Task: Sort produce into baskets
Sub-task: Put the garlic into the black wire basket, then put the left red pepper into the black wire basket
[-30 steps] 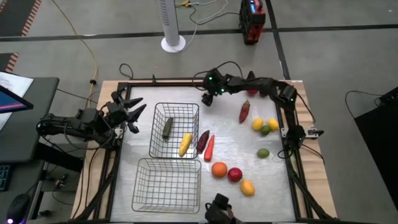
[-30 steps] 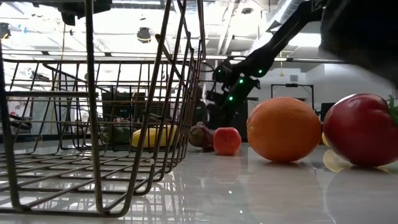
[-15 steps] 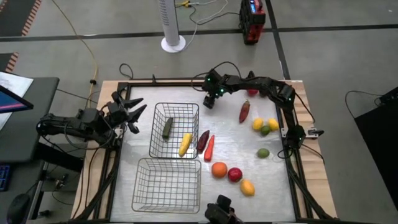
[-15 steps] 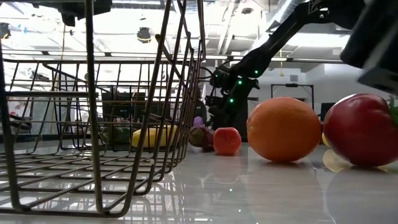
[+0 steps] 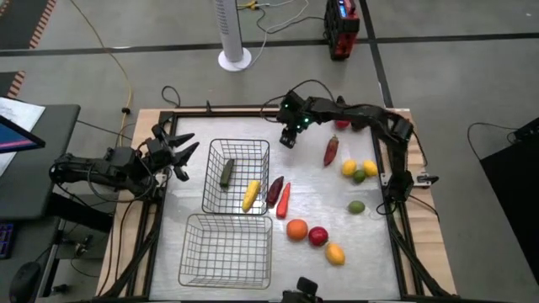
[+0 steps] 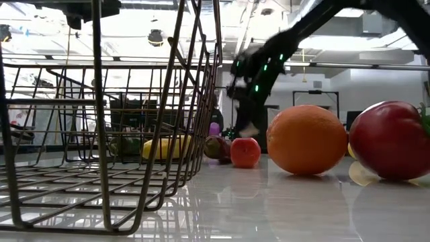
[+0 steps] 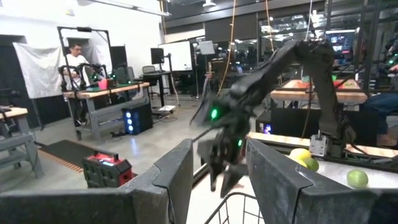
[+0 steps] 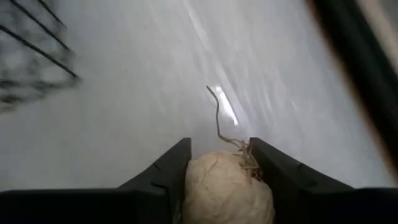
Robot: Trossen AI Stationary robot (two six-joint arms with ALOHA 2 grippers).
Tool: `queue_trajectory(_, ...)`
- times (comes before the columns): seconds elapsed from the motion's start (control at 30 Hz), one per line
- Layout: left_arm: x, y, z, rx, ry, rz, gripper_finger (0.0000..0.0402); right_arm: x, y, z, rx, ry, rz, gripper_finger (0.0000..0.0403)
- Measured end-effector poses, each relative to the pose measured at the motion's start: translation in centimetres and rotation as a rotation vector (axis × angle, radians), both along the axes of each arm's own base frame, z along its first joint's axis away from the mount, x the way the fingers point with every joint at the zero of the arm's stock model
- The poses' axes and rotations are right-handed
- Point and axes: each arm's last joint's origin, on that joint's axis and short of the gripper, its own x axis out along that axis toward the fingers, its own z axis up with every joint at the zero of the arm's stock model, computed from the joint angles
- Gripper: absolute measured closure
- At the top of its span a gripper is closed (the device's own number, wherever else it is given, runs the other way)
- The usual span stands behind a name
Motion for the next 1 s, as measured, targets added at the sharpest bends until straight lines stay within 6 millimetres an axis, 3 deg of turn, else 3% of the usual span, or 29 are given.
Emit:
queue_trajectory(0.13, 0.0, 0.0, 0.0, 0.001, 0.001, 0.007, 0.0264, 0.3, 3.5, 4.1, -0.021, -0.073, 0.049, 0.0211)
queue_trajectory(0.33, 0.0, 0.0, 0.1, -0.006, -0.010, 0.009, 0.0264, 2.8, 10.4, 7.8, -0.073, -0.274, 0.202, 0.0225)
queue_trajectory(0.47, 0.0, 0.0, 0.1, -0.013, -0.015, 0.007, 0.0264, 6.0, 14.7, 8.5, -0.135, -0.492, 0.324, 0.0208)
queue_trajectory(0.57, 0.0, 0.0, 0.1, -0.024, -0.022, 0.005, 0.0264, 7.8, 17.1, 7.6, -0.163, -0.572, 0.401, 0.0179)
queue_trajectory(0.63, 0.0, 0.0, 0.0, -0.031, -0.019, 0.003, 0.0264, 8.4, 17.6, 7.0, -0.148, -0.540, 0.416, 0.0157)
queue_trajectory(0.8, 0.0, 0.0, -0.1, -0.030, -0.007, 0.003, 0.0264, 8.2, 17.0, 7.8, -0.120, -0.450, 0.398, 0.0117)
queue_trajectory(1.0, 0.0, 0.0, -0.3, -0.030, 0.009, 0.003, 0.0264, 4.6, 17.3, 9.3, -0.144, -0.249, 0.410, 0.0108)
